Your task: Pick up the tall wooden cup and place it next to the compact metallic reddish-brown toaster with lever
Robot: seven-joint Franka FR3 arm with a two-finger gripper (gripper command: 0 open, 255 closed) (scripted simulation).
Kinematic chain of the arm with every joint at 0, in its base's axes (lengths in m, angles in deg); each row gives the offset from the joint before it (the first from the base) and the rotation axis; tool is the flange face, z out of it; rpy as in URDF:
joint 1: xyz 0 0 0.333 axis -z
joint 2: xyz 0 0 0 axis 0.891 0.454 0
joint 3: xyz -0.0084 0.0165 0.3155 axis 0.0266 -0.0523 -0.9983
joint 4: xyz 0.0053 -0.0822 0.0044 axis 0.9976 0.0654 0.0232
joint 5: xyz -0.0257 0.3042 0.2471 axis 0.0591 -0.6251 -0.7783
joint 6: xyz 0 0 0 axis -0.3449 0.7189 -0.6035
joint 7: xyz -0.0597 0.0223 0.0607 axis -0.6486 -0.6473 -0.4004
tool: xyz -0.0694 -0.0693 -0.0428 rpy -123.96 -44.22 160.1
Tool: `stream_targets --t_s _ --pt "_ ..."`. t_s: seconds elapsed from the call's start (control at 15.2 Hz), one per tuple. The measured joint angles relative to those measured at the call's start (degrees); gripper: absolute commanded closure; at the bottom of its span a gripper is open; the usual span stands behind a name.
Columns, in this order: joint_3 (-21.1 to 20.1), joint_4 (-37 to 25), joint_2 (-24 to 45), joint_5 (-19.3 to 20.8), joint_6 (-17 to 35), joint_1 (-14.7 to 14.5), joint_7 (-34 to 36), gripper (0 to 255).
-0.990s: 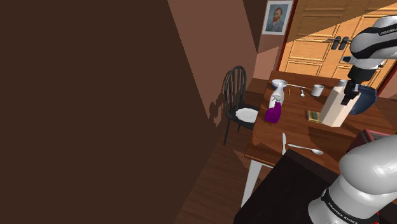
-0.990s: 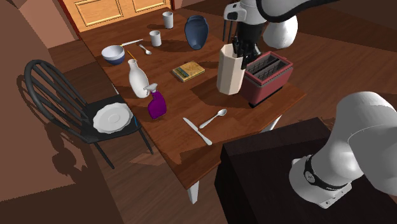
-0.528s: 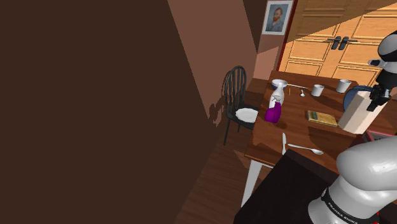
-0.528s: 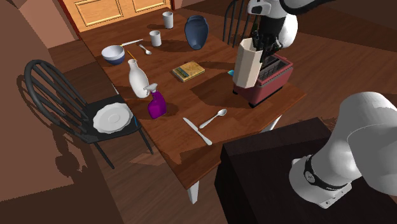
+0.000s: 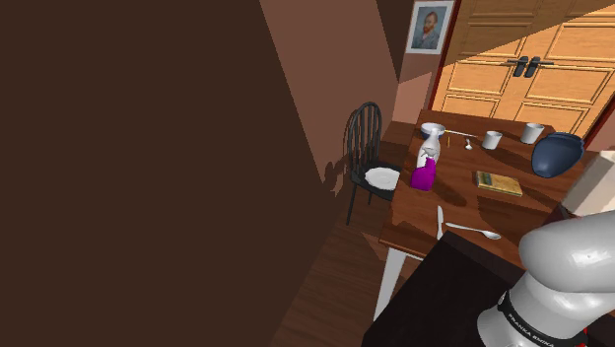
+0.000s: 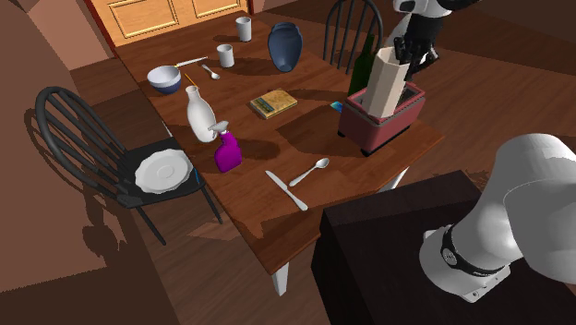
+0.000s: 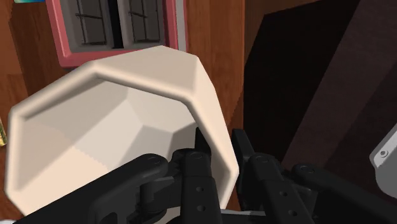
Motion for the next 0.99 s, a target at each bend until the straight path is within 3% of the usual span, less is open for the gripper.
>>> stream_targets --t_s 0.46,0.73,0.99 --pt "9.45 -6.1 1.31 1.67 -0.85 -0.03 -10.2 255" --pt "17.44 -11.3 3.19 1.61 -0.95 -3.17 -16.42 255" --pt "27.64 -17.77 4.42 1.43 -1.51 -9.84 -21.83 255"
